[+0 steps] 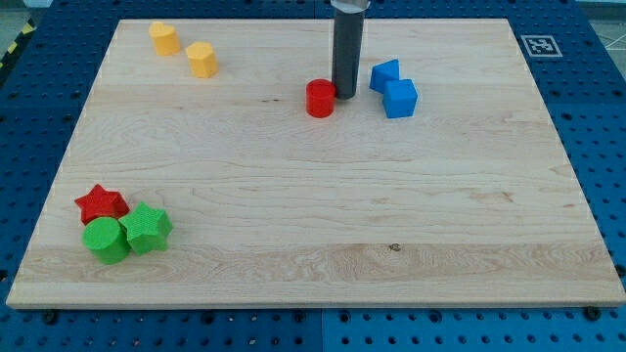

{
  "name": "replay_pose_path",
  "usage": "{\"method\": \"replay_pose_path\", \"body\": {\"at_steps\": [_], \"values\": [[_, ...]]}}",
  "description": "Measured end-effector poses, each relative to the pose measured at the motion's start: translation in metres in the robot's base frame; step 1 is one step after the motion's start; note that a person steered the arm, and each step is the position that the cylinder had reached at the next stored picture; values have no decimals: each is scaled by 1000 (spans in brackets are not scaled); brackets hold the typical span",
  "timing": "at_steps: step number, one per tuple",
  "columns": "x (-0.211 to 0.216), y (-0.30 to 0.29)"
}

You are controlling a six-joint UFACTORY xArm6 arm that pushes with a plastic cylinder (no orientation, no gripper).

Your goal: Push the red star left a bit

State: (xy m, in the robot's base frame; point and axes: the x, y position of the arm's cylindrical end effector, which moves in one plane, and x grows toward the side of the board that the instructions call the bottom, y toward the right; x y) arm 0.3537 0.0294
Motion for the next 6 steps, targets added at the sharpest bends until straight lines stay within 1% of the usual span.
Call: {"method": "replay_pose_path", "body": {"at_steps": [1, 2, 3, 4, 6], "values": [[20, -8], [31, 25], [31, 21], [34, 8], [34, -60]]}}
